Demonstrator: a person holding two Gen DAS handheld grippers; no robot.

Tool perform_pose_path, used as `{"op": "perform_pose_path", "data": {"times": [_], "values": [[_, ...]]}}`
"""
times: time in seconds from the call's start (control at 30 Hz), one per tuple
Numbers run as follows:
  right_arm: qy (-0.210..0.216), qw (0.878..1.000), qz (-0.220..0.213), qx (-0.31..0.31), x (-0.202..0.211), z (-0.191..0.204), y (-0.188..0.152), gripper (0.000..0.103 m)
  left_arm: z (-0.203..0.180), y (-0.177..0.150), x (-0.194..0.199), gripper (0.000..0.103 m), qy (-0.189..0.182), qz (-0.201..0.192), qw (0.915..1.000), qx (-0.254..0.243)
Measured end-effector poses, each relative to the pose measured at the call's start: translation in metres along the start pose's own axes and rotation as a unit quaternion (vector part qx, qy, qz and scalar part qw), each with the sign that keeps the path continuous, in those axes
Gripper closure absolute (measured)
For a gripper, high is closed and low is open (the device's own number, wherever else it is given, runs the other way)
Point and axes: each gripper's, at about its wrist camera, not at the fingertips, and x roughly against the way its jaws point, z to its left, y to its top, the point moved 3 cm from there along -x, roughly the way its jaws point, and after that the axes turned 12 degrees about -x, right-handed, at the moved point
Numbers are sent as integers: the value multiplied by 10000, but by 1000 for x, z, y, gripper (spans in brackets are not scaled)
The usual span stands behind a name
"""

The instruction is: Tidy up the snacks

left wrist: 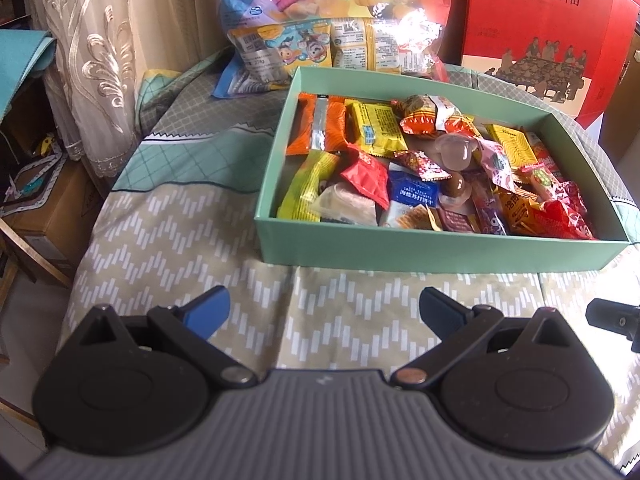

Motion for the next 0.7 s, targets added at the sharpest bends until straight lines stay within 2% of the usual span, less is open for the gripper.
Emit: {"op": "perform_pose_path", "data": {"times": [0.7], "values": [[-100, 9999, -69, 74, 2, 1, 1, 0, -6, 4, 4, 0, -27, -29, 9997, -227]]}}
